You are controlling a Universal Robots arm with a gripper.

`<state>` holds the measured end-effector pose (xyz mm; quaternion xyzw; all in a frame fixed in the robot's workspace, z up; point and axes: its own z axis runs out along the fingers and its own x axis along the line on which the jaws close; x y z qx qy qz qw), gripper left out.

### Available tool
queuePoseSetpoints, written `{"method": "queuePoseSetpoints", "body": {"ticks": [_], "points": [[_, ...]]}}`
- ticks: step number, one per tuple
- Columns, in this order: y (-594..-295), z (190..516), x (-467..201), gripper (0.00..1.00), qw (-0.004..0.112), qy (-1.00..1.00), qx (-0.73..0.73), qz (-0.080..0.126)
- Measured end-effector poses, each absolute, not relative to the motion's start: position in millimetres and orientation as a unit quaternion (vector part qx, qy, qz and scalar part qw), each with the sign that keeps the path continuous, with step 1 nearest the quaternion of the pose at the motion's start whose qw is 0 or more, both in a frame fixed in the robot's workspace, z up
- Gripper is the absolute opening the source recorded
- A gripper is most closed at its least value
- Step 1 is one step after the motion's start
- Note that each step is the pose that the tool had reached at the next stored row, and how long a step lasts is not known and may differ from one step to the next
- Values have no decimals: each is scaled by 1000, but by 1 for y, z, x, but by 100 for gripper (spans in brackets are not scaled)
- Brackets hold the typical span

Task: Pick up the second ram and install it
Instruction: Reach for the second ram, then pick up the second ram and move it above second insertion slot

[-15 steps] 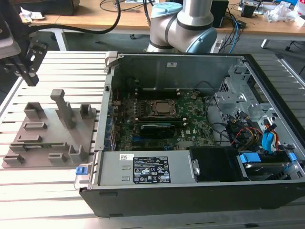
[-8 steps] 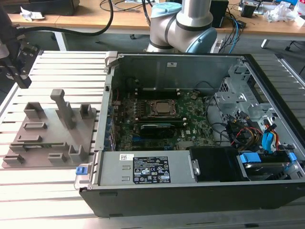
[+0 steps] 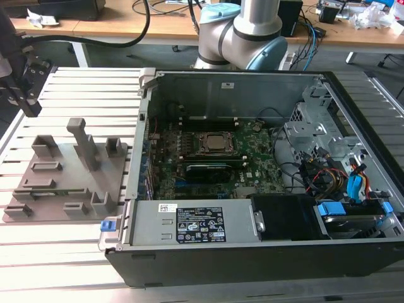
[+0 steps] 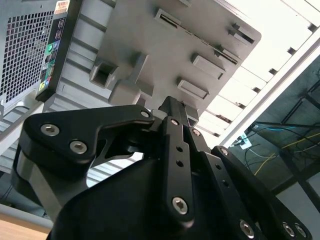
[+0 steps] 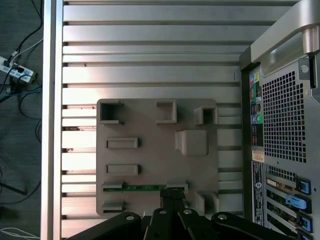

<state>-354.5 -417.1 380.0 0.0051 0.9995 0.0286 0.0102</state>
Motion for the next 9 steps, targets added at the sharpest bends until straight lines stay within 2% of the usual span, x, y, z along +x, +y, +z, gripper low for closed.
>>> {"method": "queuePoseSetpoints", "body": {"ticks": [5, 9], "points": [[-417, 380, -355, 11, 10, 1000, 4, 29], [-417, 380, -355, 11, 8, 997, -71, 29]]}}
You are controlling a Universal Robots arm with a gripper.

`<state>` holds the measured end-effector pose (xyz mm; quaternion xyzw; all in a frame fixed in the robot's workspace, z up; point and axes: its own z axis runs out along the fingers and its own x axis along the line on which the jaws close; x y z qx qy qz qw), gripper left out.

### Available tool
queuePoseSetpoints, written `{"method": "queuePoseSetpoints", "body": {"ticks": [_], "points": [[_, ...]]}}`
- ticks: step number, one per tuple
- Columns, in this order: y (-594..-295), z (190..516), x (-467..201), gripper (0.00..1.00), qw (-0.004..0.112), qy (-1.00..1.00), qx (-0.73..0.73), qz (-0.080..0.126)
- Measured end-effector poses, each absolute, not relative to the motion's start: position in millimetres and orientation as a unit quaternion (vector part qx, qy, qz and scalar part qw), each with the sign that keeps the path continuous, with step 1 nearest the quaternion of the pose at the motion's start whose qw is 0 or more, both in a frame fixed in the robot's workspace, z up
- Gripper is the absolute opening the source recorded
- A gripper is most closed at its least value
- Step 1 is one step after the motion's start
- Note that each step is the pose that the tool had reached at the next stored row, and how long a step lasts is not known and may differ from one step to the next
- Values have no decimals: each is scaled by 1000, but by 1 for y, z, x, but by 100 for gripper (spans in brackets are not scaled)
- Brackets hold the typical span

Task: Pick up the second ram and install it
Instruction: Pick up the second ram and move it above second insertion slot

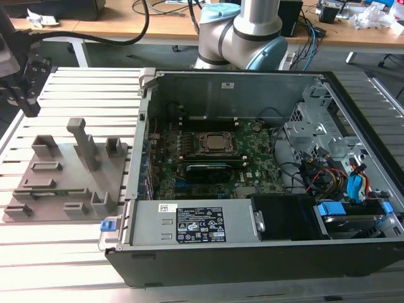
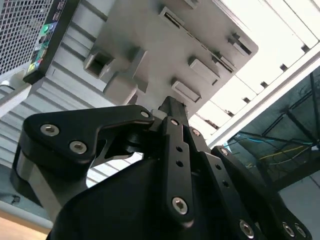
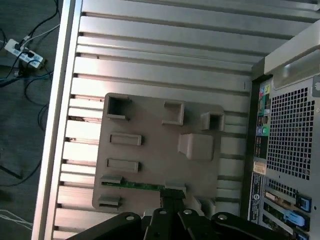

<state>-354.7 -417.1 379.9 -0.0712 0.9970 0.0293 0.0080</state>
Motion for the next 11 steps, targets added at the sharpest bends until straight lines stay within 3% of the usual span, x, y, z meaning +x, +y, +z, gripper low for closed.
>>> {"method": "queuePoseSetpoints", "body": {"ticks": [11], "points": [[-417, 380, -355, 11, 3, 969, -247, 30]]}}
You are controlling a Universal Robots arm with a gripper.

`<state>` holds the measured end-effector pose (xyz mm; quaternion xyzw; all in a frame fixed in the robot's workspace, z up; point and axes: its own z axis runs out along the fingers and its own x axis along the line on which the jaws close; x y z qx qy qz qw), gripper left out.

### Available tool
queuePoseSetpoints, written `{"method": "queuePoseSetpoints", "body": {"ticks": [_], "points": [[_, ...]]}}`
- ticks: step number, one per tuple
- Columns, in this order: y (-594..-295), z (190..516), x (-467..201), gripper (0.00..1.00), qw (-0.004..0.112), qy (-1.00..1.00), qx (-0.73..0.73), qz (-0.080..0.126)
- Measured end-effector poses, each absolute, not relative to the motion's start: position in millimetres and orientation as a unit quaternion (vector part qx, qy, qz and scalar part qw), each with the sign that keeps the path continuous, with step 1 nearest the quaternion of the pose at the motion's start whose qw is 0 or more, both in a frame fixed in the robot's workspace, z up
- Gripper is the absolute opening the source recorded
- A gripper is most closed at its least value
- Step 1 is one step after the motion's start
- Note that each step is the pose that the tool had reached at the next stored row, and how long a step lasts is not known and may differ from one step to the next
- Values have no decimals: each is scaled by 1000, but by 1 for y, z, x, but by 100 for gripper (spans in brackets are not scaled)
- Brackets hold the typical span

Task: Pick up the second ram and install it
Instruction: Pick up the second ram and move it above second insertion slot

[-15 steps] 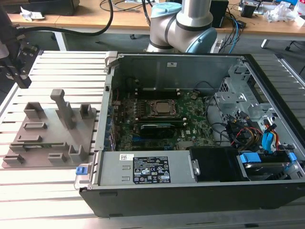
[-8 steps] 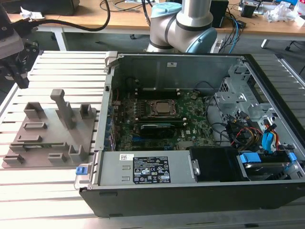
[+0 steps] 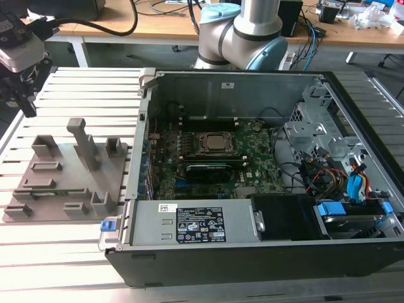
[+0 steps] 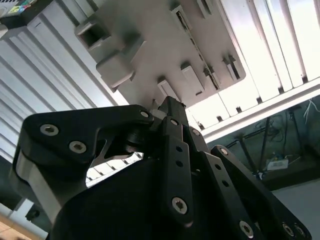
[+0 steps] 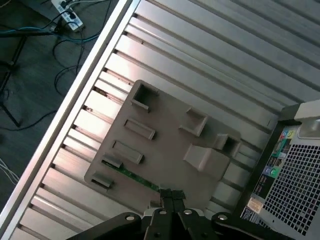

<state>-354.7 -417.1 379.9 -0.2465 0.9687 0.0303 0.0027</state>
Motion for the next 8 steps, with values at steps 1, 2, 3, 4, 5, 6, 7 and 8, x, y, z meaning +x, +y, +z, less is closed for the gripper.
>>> {"method": "queuePoseSetpoints", "body": {"ticks": [1, 2, 3, 4, 5, 6, 7, 8], "points": [[-417, 380, -355, 11, 2, 966, -258, 30], [-417, 380, -355, 11, 2, 963, -267, 30], [-417, 380, -355, 11, 2, 959, -281, 30], [-417, 380, -355, 11, 1, 956, -293, 30], [-417, 380, -355, 11, 1, 952, -304, 30], [-417, 380, -355, 11, 0, 949, -315, 30], [-417, 380, -355, 11, 0, 945, -325, 30], [-417, 380, -355, 11, 0, 943, -332, 30]]}}
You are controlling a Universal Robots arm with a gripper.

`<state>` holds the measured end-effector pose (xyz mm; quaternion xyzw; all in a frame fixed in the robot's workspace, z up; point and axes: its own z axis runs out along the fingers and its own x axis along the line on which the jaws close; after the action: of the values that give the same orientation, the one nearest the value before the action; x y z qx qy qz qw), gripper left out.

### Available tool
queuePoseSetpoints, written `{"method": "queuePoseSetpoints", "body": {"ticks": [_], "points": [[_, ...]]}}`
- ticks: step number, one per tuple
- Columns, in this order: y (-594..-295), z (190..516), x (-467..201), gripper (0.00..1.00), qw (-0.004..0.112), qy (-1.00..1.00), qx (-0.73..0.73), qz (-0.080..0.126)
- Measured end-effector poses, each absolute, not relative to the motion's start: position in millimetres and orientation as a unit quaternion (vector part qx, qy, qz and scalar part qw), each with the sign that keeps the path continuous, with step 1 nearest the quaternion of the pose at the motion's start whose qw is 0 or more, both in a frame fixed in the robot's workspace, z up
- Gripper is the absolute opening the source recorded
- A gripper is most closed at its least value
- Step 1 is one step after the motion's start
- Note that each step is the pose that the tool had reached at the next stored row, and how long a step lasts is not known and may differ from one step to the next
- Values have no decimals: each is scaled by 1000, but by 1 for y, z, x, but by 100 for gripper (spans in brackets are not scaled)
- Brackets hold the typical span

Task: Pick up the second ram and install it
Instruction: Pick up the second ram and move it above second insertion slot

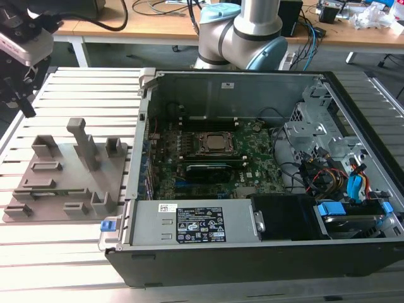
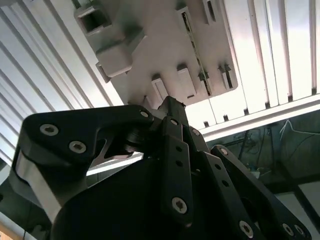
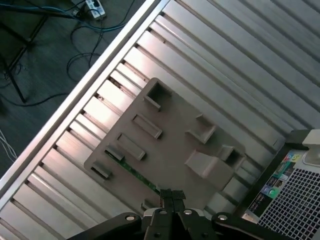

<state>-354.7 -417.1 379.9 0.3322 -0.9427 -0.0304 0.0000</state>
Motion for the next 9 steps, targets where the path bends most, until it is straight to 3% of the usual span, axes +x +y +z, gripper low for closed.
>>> {"method": "queuePoseSetpoints", "body": {"ticks": [9], "points": [[-417, 380, -355, 11, 3, -905, 424, -30]]}}
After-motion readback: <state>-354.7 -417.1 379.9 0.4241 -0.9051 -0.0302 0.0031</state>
